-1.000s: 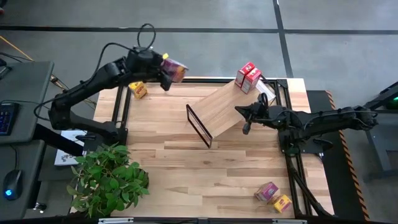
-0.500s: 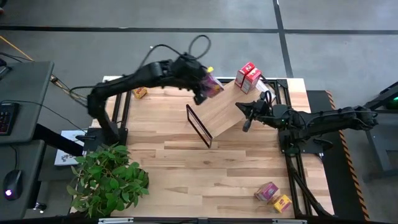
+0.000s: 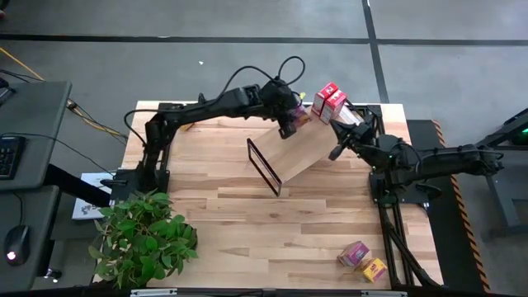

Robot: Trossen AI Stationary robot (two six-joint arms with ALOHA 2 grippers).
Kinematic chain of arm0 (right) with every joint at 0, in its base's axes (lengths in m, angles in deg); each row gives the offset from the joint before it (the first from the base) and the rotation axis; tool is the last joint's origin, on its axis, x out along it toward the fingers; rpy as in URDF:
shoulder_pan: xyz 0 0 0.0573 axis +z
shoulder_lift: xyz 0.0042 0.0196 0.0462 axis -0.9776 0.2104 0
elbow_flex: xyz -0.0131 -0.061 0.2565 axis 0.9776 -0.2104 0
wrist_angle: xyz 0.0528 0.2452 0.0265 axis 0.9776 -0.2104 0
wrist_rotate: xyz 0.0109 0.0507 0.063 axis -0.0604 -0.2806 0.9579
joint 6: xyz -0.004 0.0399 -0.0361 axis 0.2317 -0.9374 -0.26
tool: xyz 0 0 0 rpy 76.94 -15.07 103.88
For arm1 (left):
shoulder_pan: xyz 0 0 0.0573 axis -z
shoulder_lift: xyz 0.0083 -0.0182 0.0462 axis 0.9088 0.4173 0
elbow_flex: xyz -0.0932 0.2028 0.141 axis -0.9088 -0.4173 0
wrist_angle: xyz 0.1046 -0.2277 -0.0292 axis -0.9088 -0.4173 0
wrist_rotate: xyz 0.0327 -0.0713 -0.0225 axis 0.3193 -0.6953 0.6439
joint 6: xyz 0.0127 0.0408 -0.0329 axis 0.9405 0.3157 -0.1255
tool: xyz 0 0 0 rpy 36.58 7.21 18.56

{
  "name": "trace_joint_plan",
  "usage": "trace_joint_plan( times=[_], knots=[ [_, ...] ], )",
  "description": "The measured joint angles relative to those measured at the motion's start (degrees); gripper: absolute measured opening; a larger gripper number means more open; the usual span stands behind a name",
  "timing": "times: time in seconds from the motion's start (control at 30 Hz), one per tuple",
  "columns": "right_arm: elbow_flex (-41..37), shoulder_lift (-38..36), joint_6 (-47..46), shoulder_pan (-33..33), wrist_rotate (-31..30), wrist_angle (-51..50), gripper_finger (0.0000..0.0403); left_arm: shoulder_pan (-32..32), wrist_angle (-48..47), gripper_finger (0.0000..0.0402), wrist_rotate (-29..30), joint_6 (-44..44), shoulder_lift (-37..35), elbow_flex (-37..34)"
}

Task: Stack cereal on shelf
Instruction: Put the top purple cereal box on the shelf, then put the purple cereal box on the shelf aligned with the other purple cereal box

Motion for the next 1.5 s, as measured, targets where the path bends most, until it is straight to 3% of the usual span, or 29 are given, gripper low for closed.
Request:
trace_joint_plan(
  times=[0.5, 0.93, 1.17, 1.5],
  knots=[
    [0.0, -0.1, 1.1, 0.0, -0.2, -0.7, 0.0, 0.0, 1.9, 0.0151, -0.7, 0.9, 1.4, 0.1],
    [0.0, -0.1, 1.1, 0.0, 0.0, -0.7, 0.0, 0.0, 3.2, 0.0215, -0.8, 0.9, 1.6, 0.0],
    [0.0, -0.1, 1.1, 0.0, 0.0, -0.7, 0.0, 0.0, 4.1, 0.0225, -0.8, 0.9, 1.5, 0.0],
    [0.0, -0.1, 0.8, 0.0, 0.0, -1.2, 0.0, -0.1, -9.2, 0.0225, -1.2, 0.5, -3.8, 6.3]
  ],
)
